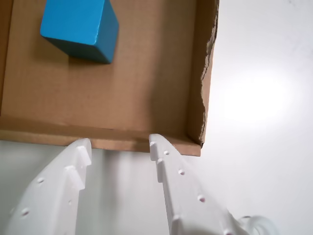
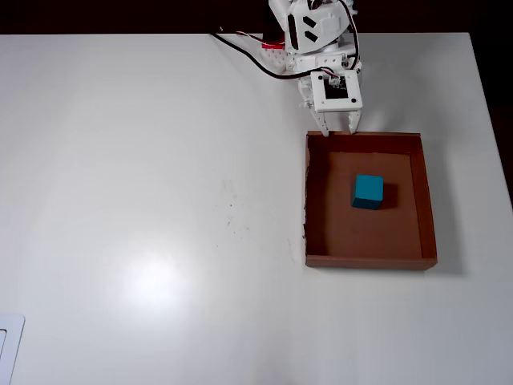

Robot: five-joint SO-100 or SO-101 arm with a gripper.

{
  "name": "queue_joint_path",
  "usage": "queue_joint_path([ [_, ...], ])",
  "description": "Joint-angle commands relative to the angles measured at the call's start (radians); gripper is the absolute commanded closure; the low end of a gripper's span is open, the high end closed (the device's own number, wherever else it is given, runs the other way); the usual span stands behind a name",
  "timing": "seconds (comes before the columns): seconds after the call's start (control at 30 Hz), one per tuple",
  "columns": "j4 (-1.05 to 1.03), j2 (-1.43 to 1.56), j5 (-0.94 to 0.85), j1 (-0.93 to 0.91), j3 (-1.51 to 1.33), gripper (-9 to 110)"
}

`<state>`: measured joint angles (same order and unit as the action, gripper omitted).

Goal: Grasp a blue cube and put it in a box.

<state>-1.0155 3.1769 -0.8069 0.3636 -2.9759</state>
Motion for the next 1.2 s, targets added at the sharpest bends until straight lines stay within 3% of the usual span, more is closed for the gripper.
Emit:
queue_joint_path([
  [0.0, -0.02, 0.006, 0.008, 0.011, 0.005, 89],
  [0.7, -0.058, 0.008, 0.008, 0.046, 0.005, 89],
  [1.17, -0.123, 0.008, 0.008, 0.072, 0.005, 80],
])
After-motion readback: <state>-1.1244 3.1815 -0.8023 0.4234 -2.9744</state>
